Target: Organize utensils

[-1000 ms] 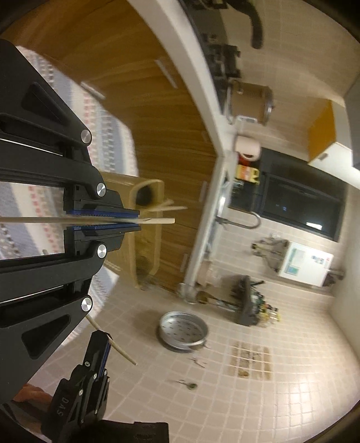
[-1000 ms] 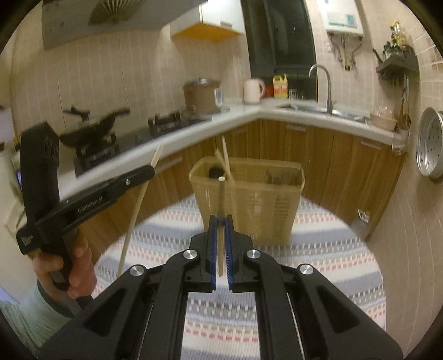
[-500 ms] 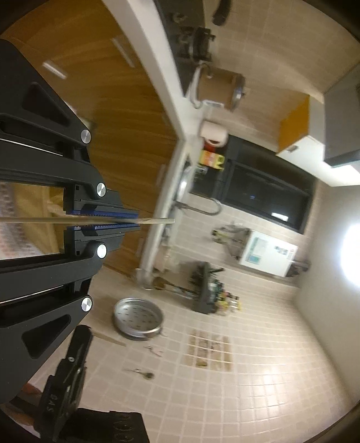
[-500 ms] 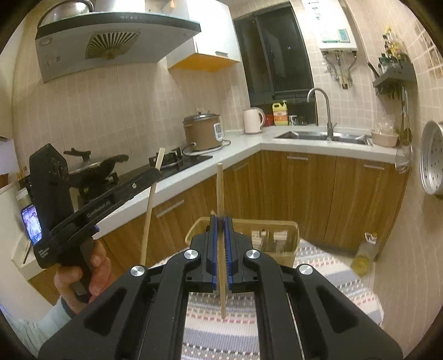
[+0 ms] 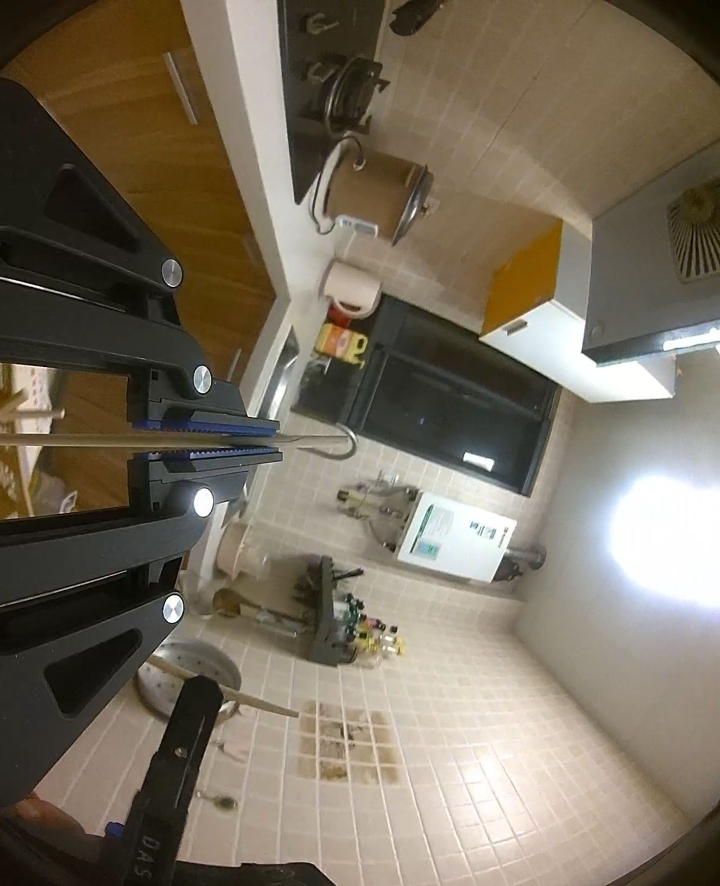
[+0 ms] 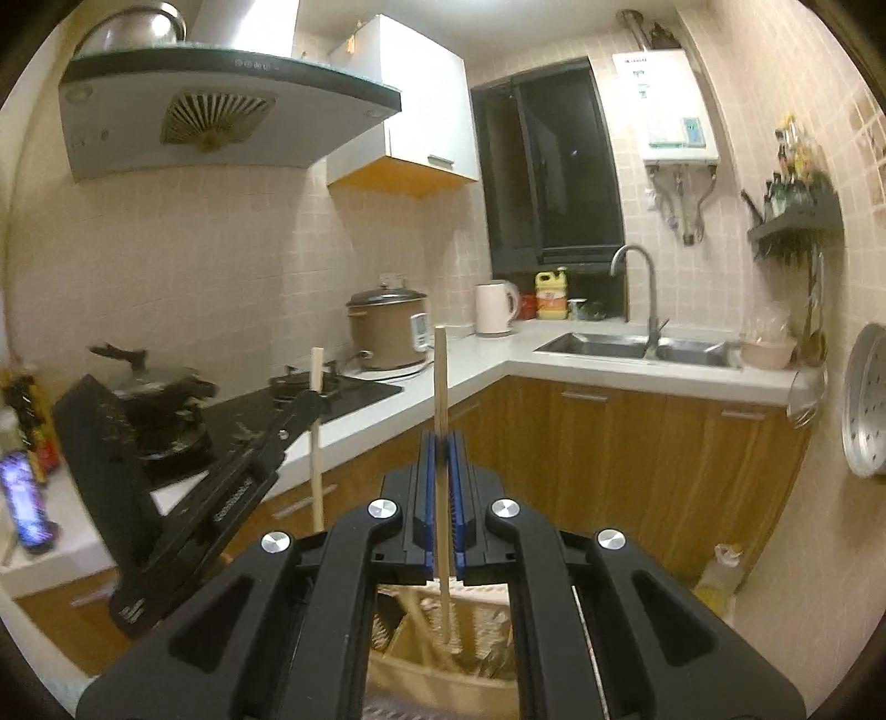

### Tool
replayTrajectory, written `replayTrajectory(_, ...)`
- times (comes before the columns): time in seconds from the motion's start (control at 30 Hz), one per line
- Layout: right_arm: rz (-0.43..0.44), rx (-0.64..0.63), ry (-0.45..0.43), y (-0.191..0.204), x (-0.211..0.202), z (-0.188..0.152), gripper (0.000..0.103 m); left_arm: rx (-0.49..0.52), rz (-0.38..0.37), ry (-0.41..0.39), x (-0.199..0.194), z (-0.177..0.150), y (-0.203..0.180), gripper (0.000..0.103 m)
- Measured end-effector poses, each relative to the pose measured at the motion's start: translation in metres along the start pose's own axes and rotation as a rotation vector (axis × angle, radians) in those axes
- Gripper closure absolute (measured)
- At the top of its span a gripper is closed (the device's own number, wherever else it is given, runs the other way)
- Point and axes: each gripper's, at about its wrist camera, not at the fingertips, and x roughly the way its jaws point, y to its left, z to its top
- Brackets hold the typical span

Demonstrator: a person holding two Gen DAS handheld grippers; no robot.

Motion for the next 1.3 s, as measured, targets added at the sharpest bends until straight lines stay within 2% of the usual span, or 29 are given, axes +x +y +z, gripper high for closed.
replayTrajectory(0.23, -0.020, -0.035, 0.046, 0.000, 0.046, -0.039, 0.100, 0.021, 0.061, 0.003, 0.008, -0.029, 0.014, 0.101)
replayTrajectory(0.33, -0.017, -0.049, 0.055, 0.002, 0.056, -0.054, 0.100, 0.025, 0.090, 0.012, 0.007, -0.036, 0.021, 0.101)
replayTrajectory(0.47, -0.002, -0.058, 0.088, 0.002, 0.062, -0.069, 0.099, 0.029, 0.087, 0.039, 0.001, -0.040, 0.027, 0.099)
replayTrajectory(0.5, 0.003, -0.047, 0.101, 0.001, 0.062, -0.071, 0.099, 0.024, 0.088, 0.054, -0.002, -0.040, 0.029, 0.093)
replayTrajectory(0.53, 0.014, -0.031, 0.114, -0.001, 0.061, -0.072, 0.097, 0.017, 0.086, 0.072, -0.004, -0.039, 0.031, 0.077)
replayTrajectory(0.57, 0.019, -0.019, 0.118, -0.002, 0.059, -0.073, 0.095, 0.003, 0.081, 0.088, -0.008, -0.037, 0.034, 0.070)
replayTrajectory(0.6, 0.025, -0.004, 0.124, -0.004, 0.055, -0.073, 0.088, -0.004, 0.079, 0.093, -0.012, -0.036, 0.036, 0.064)
replayTrajectory(0.63, 0.029, 0.006, 0.125, -0.005, 0.051, -0.074, 0.079, -0.007, 0.078, 0.098, -0.017, -0.034, 0.038, 0.064)
replayTrajectory(0.7, 0.021, 0.015, 0.117, -0.006, 0.040, -0.075, 0.073, -0.005, 0.078, 0.121, -0.030, -0.029, 0.041, 0.063)
replayTrajectory(0.83, 0.012, 0.031, 0.115, -0.003, 0.013, -0.080, 0.069, 0.007, 0.081, 0.168, -0.055, -0.025, 0.039, 0.050)
replayTrajectory(0.87, 0.007, 0.035, 0.112, -0.002, 0.004, -0.083, 0.067, 0.022, 0.088, 0.189, -0.063, -0.025, 0.035, 0.050)
replayTrajectory(0.93, -0.005, 0.049, 0.101, 0.000, -0.013, -0.089, 0.053, 0.049, 0.105, 0.219, -0.080, -0.027, 0.028, 0.047)
replayTrajectory(0.97, -0.010, 0.055, 0.096, 0.001, -0.021, -0.093, 0.053, 0.052, 0.112, 0.232, -0.085, -0.029, 0.026, 0.043)
replayTrajectory(1.1, -0.037, 0.068, 0.090, 0.008, -0.049, -0.109, 0.051, 0.046, 0.130, 0.303, -0.110, -0.044, 0.017, 0.029)
replayTrajectory(1.23, -0.101, 0.089, 0.056, 0.011, -0.074, -0.133, 0.032, 0.095, 0.194, 0.338, -0.127, -0.072, 0.007, 0.024)
replayTrajectory(1.3, -0.150, 0.070, 0.031, 0.015, -0.081, -0.147, 0.030, 0.139, 0.247, 0.327, -0.131, -0.089, 0.002, 0.024)
